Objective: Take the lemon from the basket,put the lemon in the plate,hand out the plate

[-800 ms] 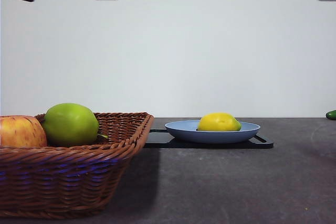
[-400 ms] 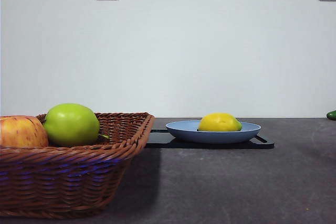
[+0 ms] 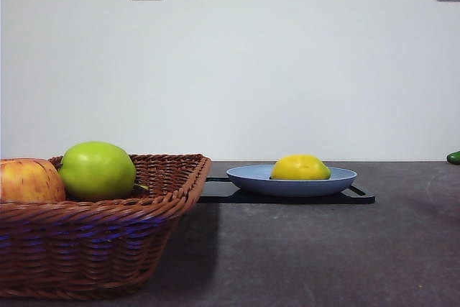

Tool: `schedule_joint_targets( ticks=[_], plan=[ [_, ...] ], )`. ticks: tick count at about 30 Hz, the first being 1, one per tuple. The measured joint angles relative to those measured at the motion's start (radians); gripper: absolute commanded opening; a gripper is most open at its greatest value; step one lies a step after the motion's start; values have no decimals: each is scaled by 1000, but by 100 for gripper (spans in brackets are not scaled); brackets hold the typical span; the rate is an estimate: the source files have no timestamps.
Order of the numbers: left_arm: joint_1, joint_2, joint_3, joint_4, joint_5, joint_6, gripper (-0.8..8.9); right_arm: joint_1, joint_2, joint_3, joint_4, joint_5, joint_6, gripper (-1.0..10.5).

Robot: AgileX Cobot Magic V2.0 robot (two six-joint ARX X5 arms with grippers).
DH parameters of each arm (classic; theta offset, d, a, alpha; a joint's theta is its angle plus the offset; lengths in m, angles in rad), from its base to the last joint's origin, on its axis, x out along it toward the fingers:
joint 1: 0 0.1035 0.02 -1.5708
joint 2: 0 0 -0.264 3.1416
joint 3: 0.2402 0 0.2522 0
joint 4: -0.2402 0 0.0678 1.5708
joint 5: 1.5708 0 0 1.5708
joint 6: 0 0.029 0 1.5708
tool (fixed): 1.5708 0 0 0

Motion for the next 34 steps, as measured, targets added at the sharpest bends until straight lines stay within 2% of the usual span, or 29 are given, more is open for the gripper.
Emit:
schedule_joint_targets(
  ticks=[6, 34],
  plan=[
    [32, -66, -90, -8, 0, -26, 8, 0, 0, 0, 0, 0, 0, 4],
    [46, -76, -92, 1, 3, -28, 8, 0, 0, 0, 0, 0, 0, 4]
  ],
)
